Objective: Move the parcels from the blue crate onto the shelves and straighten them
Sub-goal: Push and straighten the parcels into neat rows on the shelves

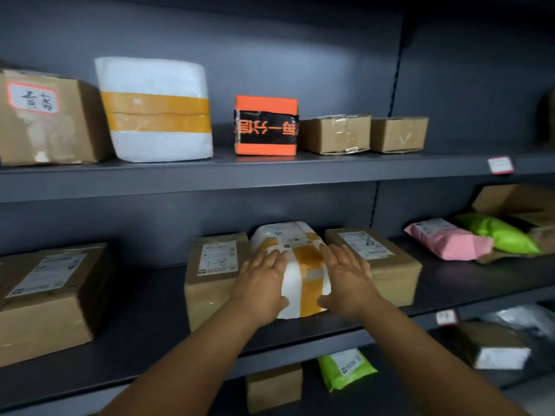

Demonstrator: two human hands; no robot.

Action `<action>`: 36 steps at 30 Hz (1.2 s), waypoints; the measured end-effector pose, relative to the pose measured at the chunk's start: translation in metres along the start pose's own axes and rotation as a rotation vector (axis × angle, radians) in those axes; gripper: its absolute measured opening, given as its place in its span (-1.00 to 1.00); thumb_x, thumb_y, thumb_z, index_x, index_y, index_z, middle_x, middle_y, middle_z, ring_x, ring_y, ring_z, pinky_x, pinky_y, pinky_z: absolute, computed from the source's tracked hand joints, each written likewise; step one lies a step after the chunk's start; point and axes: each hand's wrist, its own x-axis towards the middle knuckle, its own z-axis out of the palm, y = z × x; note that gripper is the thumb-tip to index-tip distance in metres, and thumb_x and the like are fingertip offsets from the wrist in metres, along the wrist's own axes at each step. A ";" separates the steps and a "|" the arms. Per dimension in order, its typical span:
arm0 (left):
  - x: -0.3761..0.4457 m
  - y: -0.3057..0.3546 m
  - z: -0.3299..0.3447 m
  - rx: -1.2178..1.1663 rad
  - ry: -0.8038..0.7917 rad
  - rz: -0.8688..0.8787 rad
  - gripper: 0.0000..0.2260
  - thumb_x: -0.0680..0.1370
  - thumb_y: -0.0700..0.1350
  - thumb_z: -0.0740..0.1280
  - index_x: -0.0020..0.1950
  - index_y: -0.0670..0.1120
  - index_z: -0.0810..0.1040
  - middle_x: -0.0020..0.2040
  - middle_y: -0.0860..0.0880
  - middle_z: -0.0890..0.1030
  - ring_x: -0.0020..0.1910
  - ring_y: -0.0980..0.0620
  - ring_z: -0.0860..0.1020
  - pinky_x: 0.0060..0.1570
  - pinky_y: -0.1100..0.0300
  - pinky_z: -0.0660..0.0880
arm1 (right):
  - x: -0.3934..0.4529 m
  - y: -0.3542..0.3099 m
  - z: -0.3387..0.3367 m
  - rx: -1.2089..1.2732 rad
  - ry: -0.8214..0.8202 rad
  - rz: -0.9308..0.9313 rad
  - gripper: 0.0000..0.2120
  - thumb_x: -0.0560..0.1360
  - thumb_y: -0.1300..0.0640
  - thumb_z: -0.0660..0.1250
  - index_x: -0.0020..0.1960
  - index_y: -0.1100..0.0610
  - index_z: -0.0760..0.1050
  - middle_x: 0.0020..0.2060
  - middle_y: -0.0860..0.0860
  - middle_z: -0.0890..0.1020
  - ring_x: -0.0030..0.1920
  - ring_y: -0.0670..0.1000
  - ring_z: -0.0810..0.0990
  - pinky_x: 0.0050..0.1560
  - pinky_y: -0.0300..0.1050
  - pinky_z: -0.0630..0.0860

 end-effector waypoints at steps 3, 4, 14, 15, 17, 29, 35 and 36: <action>0.021 0.024 0.007 0.019 -0.033 0.032 -0.23 0.55 -0.02 0.33 0.59 -0.03 -0.11 0.59 -0.02 -0.05 0.56 -0.04 -0.09 0.50 0.02 -0.05 | 0.002 0.039 -0.001 -0.043 -0.024 0.079 0.01 0.42 -0.01 0.43 0.58 0.02 -0.24 0.57 0.00 -0.13 0.56 0.10 -0.21 0.50 0.12 -0.17; 0.029 0.031 0.010 0.019 -0.044 0.034 -0.24 0.56 -0.05 0.32 0.59 -0.03 -0.11 0.59 -0.02 -0.06 0.56 -0.04 -0.10 0.50 0.02 -0.06 | 0.004 0.051 0.000 -0.058 -0.033 0.109 -0.01 0.43 0.01 0.40 0.58 0.03 -0.24 0.57 0.02 -0.13 0.55 0.13 -0.22 0.50 0.14 -0.18; 0.055 0.031 0.025 0.089 -0.050 -0.022 -0.37 0.55 -0.22 0.27 0.56 -0.04 0.07 0.54 -0.07 0.12 0.52 -0.09 0.08 0.45 0.00 0.07 | 0.029 0.085 0.011 -0.118 -0.044 0.090 -0.39 0.59 0.17 0.12 0.58 -0.04 -0.02 0.55 -0.04 0.11 0.53 0.16 0.03 0.52 -0.02 0.06; 0.054 0.026 0.025 0.085 -0.041 -0.031 -0.37 0.54 -0.24 0.28 0.55 -0.05 0.08 0.54 -0.07 0.14 0.52 -0.09 0.09 0.45 0.01 0.09 | 0.031 0.080 0.010 -0.120 -0.040 0.080 -0.40 0.60 0.16 0.11 0.58 -0.04 -0.01 0.55 -0.05 0.11 0.53 0.16 0.04 0.50 -0.04 0.08; 0.051 0.017 0.024 0.066 -0.025 -0.050 -0.38 0.53 -0.27 0.26 0.54 -0.06 0.11 0.53 -0.08 0.16 0.52 -0.09 0.11 0.46 0.03 0.12 | 0.033 0.069 0.012 -0.121 -0.021 0.055 -0.42 0.61 0.14 0.11 0.58 -0.05 0.00 0.54 -0.06 0.13 0.53 0.13 0.06 0.48 -0.06 0.10; 0.003 -0.046 0.004 0.026 -0.032 -0.149 -0.42 0.55 -0.28 0.21 0.54 -0.07 0.12 0.53 -0.11 0.17 0.51 -0.12 0.13 0.47 0.02 0.12 | 0.043 0.001 0.036 -0.143 0.019 -0.070 -0.44 0.62 0.08 0.12 0.57 -0.12 0.03 0.53 -0.11 0.17 0.50 0.07 0.16 0.47 -0.09 0.17; -0.011 -0.067 -0.003 0.044 -0.049 -0.164 -0.37 0.54 -0.27 0.26 0.55 -0.07 0.10 0.54 -0.11 0.16 0.51 -0.12 0.14 0.47 0.05 0.12 | 0.044 -0.021 0.039 -0.155 0.019 -0.114 -0.45 0.61 0.05 0.13 0.56 -0.11 0.06 0.52 -0.10 0.21 0.48 0.07 0.20 0.46 -0.12 0.18; -0.012 -0.068 -0.003 0.046 -0.049 -0.167 -0.37 0.54 -0.27 0.26 0.56 -0.07 0.09 0.54 -0.10 0.16 0.51 -0.12 0.14 0.47 0.05 0.12 | 0.044 -0.023 0.039 -0.152 0.013 -0.115 -0.45 0.61 0.05 0.13 0.56 -0.11 0.07 0.52 -0.09 0.21 0.49 0.07 0.20 0.46 -0.11 0.18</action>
